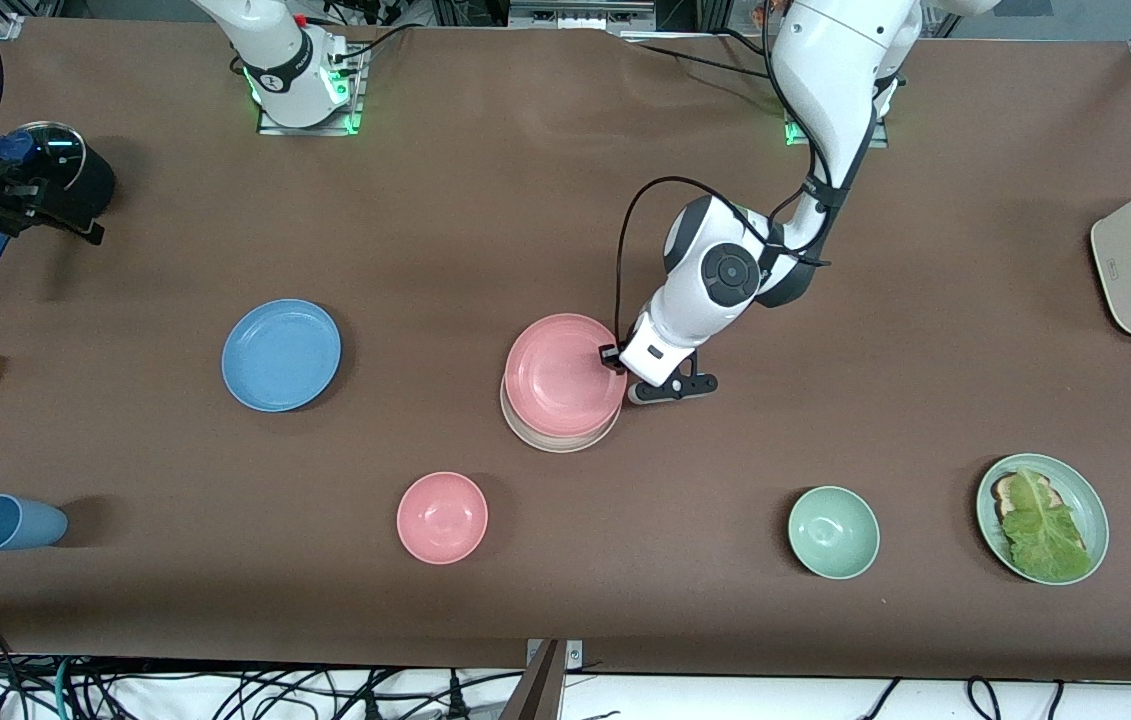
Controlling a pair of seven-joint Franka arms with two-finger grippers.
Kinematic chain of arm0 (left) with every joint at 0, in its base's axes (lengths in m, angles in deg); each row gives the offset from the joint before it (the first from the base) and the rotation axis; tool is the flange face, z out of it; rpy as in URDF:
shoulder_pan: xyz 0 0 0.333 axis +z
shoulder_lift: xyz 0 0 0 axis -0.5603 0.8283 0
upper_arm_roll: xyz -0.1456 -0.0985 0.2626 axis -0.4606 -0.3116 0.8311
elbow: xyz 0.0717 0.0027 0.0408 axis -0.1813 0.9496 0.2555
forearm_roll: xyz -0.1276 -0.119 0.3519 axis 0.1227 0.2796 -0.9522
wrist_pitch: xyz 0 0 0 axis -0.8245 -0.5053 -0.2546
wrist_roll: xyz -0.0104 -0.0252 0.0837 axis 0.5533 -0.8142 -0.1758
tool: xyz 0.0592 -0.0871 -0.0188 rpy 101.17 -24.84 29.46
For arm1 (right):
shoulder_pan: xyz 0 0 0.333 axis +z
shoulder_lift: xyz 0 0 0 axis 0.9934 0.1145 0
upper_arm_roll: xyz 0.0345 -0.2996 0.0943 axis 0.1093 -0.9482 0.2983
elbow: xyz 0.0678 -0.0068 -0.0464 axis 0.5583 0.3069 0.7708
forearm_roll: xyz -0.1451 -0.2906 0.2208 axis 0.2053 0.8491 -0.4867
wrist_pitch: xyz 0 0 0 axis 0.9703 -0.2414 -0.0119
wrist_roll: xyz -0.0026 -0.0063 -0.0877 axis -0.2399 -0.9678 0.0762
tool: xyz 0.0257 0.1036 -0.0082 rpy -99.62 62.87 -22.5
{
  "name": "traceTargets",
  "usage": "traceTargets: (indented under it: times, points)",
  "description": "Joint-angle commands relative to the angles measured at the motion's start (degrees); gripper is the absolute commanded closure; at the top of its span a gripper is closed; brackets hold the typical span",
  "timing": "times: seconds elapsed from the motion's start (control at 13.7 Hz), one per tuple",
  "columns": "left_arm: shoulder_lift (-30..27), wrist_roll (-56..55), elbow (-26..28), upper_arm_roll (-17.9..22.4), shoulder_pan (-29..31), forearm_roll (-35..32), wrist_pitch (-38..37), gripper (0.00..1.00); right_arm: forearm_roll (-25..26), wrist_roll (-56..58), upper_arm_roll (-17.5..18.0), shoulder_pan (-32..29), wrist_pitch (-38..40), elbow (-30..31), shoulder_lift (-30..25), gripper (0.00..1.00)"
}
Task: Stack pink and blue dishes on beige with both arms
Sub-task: 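Lower the pink plate onto the beige plate and open the left gripper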
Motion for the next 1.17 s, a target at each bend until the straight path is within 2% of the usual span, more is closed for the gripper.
traceTargets:
  times: [0.0,0.51,0.66,0.73,0.88,1.09]
  points:
    - [1.1,-1.6,-2.5,0.8,-0.2,-1.9,-0.1,1.00,-0.3,0.7,-0.1,-0.2,0.9,-0.4,-0.7,0.00]
    - [3.3,-1.7,-4.9,1.2,-0.1,-1.9,-0.2,1.00,-0.1,0.0,0.4,-0.1,0.9,-0.3,-0.5,0.00]
    - [3.5,-1.7,-5.0,1.2,-0.1,-1.9,-0.2,0.96,-0.2,-0.1,0.6,0.1,0.9,-0.2,-0.1,0.00]
    - [3.5,-1.7,-5.0,1.3,-0.1,-1.9,-0.1,0.90,-0.1,-0.2,0.6,0.6,0.9,-0.2,0.1,0.00]
    - [3.5,-1.6,-5.0,1.3,-0.1,-1.9,-0.2,0.69,-0.1,-0.2,0.6,0.7,1.0,0.5,1.1,0.00]
    - [3.4,-1.7,-5.7,1.4,0.1,-1.9,-0.2,0.52,-0.1,-0.3,0.4,0.6,1.1,1.6,4.8,0.00]
